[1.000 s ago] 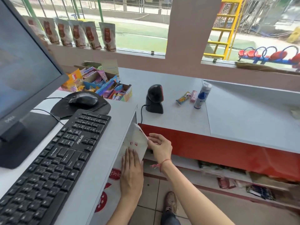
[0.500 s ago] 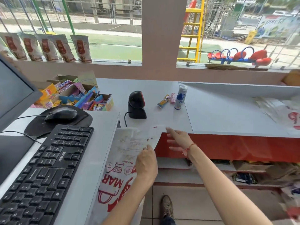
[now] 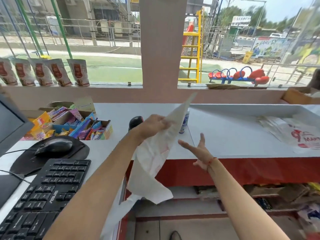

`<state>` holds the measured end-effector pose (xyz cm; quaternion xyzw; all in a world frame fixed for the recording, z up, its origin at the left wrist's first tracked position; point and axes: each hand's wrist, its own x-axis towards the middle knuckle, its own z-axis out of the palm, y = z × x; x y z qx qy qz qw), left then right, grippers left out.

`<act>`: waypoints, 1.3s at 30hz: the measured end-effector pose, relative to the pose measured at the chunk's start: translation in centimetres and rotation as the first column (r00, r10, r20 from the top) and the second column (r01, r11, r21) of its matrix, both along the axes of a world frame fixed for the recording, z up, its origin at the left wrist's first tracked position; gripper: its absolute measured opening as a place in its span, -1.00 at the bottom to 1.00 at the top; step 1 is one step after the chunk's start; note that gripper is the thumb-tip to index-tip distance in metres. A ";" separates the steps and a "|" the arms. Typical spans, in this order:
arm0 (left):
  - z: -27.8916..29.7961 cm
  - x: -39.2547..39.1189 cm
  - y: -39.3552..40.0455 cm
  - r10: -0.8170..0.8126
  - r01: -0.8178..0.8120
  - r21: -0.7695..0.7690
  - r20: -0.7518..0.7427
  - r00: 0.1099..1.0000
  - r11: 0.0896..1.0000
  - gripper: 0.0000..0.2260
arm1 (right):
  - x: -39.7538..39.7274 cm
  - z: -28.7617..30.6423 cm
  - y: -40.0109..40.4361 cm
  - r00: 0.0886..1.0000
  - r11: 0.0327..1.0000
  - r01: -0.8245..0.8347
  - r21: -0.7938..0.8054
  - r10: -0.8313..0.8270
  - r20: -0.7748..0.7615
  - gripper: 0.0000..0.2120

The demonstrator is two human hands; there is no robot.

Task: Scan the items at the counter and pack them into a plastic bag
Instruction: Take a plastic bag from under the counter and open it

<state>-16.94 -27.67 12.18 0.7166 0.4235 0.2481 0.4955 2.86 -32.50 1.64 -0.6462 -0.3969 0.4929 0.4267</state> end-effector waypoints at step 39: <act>3.6 19.4 35.7 0.611 -0.538 -0.293 0.433 0.663 0.791 -0.79 | 16.2 11.9 39.3 0.963 0.913 -0.268 0.308 0.246 0.108 -0.68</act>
